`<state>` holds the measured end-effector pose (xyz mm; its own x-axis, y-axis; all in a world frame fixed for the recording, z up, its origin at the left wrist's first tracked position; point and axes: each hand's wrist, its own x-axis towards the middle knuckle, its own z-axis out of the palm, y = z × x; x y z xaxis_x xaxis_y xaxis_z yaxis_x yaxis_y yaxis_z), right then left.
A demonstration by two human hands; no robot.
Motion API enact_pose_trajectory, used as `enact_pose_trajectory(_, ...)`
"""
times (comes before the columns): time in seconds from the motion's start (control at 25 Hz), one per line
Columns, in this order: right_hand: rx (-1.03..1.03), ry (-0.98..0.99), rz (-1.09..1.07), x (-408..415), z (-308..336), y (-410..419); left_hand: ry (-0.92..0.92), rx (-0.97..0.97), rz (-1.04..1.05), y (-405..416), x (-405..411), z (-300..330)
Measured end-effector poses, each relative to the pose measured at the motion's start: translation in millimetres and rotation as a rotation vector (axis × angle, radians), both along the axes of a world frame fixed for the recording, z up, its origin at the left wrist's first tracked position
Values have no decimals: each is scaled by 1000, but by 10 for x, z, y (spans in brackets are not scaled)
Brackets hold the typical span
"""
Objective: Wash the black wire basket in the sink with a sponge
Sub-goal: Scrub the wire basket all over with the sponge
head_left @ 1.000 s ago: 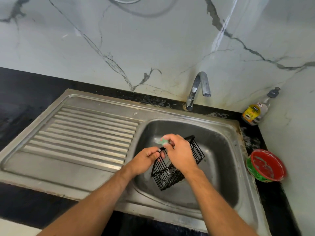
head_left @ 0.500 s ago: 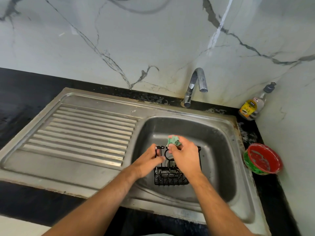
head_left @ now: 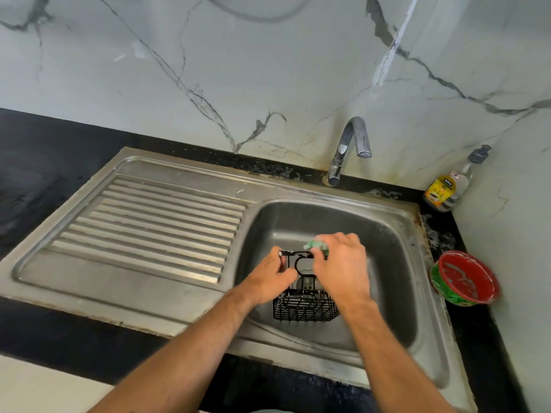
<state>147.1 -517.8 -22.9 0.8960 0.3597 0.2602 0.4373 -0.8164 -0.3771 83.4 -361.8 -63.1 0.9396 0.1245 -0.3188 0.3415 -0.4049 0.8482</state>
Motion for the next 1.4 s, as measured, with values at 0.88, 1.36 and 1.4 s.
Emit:
enact_pose_trajectory(0.88, 55, 16, 103, 55, -32, 65, -131, 125, 19, -129, 148, -79)
enact_pose_trajectory(1.36, 99, 88, 124, -77, -19, 120, -134, 140, 38, -168, 156, -113)
enact_pose_trajectory(1.4, 118, 88, 92, -37, -31, 45, -116, 141, 66, -170, 157, -94)
